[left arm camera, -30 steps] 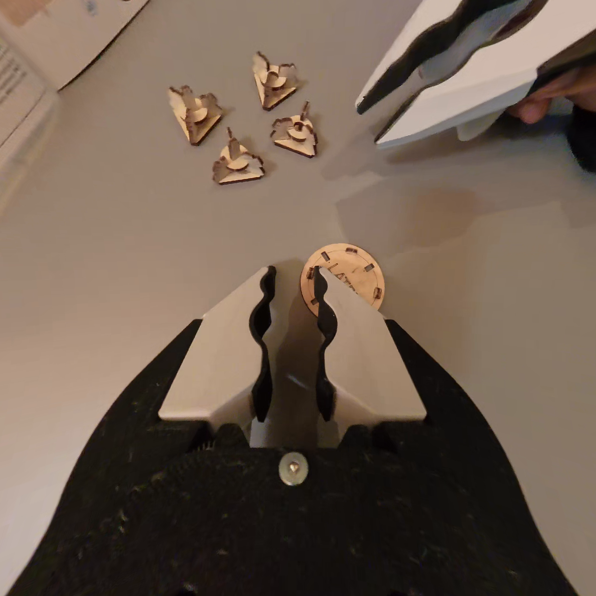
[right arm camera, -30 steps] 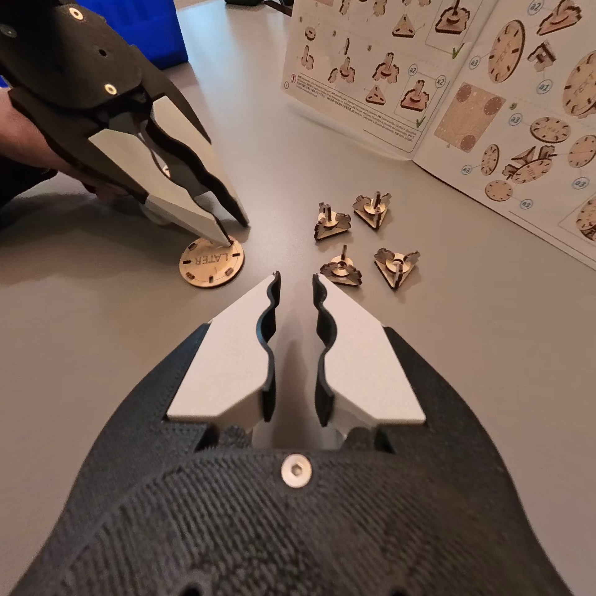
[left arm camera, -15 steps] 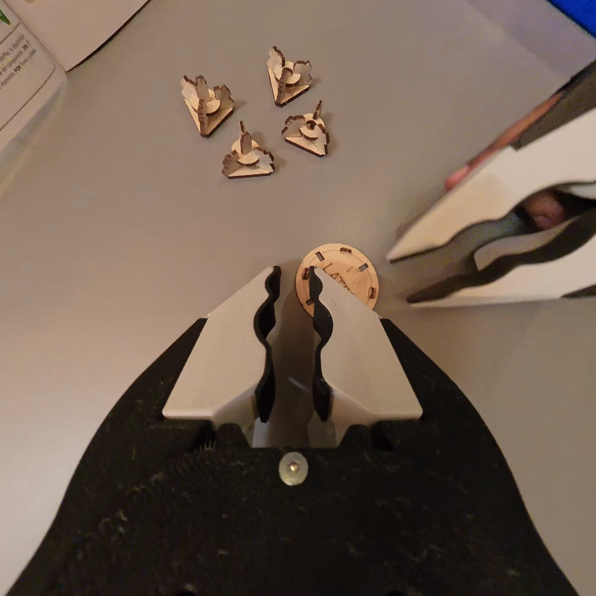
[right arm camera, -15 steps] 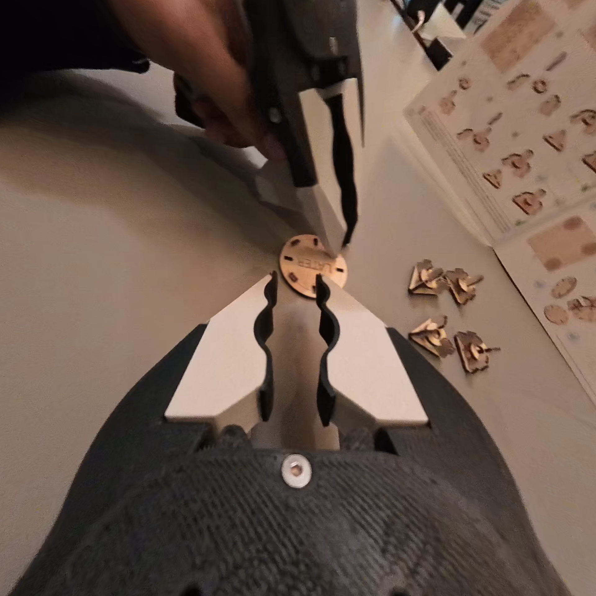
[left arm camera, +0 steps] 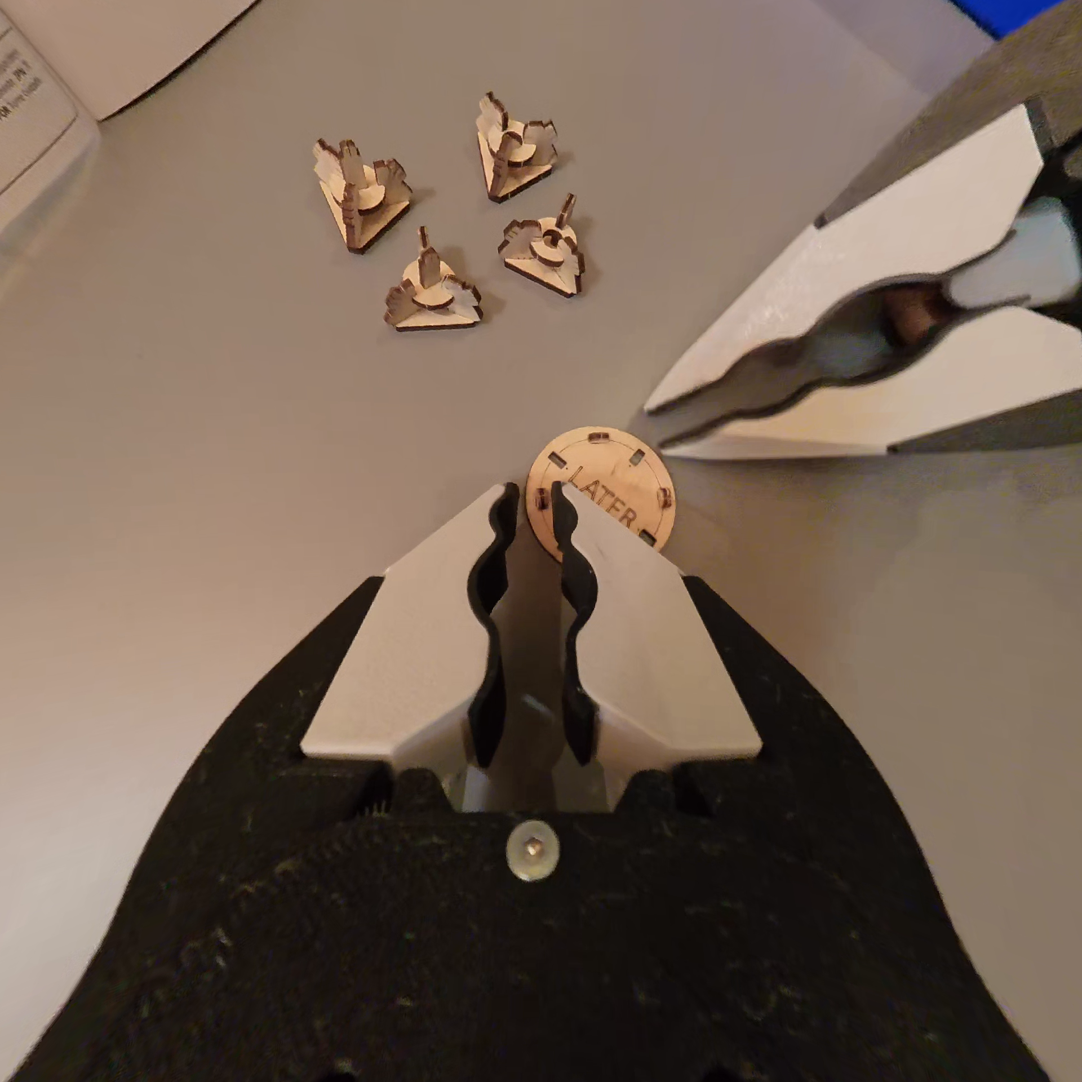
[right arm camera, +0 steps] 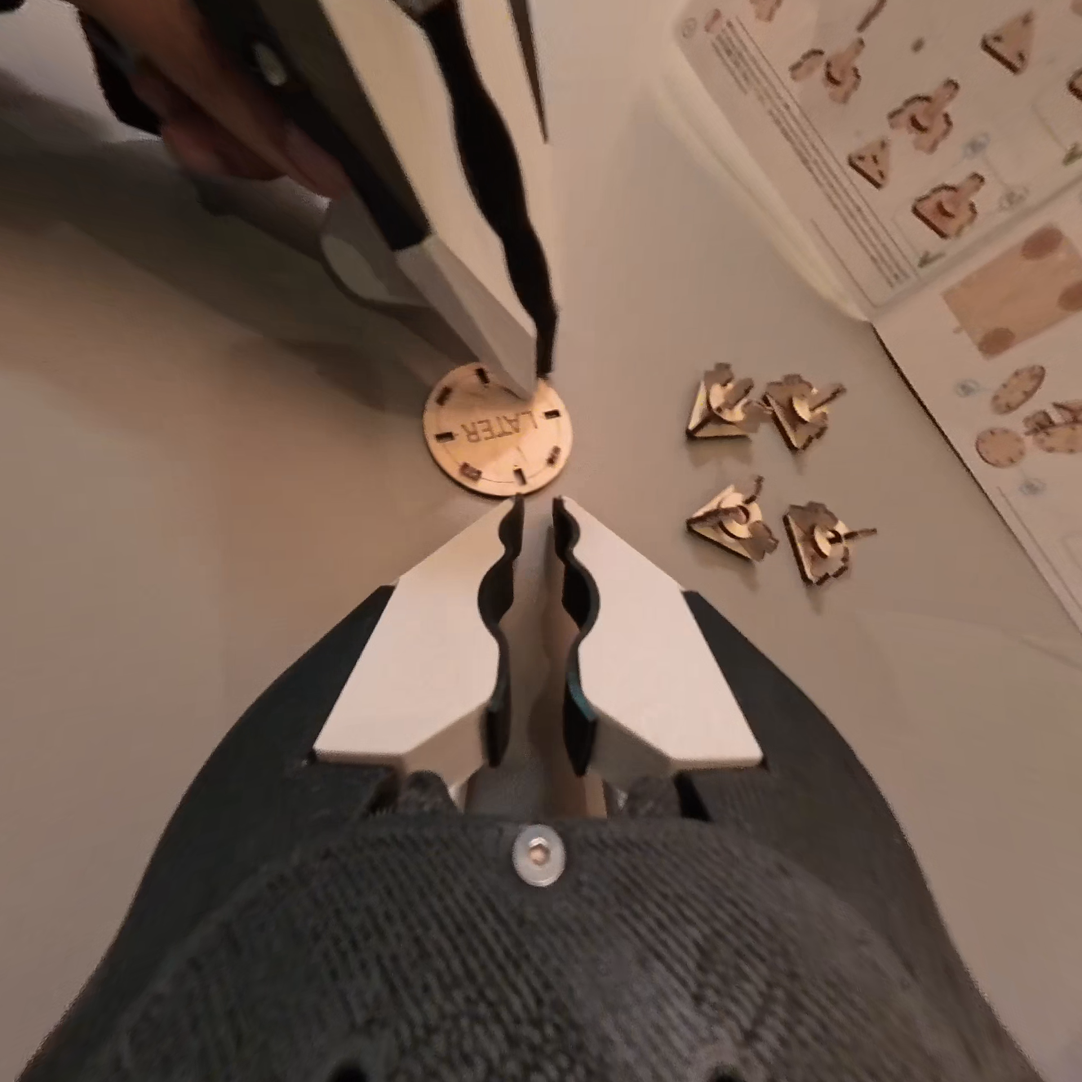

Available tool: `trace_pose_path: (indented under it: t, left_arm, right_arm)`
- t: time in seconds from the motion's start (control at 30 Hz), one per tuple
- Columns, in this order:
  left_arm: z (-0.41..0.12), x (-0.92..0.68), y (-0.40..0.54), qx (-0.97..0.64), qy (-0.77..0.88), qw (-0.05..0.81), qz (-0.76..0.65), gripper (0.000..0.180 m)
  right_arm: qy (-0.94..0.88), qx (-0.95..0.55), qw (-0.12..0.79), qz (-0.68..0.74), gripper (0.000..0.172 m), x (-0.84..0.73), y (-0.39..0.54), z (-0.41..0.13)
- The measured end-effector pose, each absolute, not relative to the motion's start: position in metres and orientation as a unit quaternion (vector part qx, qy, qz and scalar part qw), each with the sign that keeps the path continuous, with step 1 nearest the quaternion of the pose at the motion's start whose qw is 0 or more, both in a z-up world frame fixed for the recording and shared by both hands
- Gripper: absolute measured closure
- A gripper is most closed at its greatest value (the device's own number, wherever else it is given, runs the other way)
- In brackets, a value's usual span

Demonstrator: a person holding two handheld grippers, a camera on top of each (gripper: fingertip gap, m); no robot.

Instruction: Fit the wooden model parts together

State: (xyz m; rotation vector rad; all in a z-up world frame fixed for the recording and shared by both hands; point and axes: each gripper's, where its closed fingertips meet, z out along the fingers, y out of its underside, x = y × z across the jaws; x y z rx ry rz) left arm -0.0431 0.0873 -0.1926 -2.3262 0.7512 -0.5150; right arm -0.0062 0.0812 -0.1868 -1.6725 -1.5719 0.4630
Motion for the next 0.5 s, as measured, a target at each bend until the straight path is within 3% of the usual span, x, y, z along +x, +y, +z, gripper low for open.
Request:
trace_pose_path:
  t: [0.23,0.4,0.5]
  left_arm:
    - [-0.193,-0.036,0.08,-0.881,0.301,0.305,-0.203,0.168]
    - [-0.192,-0.037,0.083,-0.883,0.286,0.307,-0.208,0.169]
    - [-0.193,-0.037,0.083,-0.883,0.291,0.309,-0.2,0.168]
  right_arm:
    - [-0.596,-0.672,0.385,0.212,0.158,-0.001,0.088,-0.182]
    - [-0.643,-0.598,0.383,0.287,0.138,-0.011,0.056,-0.167]
    - [-0.662,-0.592,0.383,0.254,0.131,-0.013,0.053,-0.175]
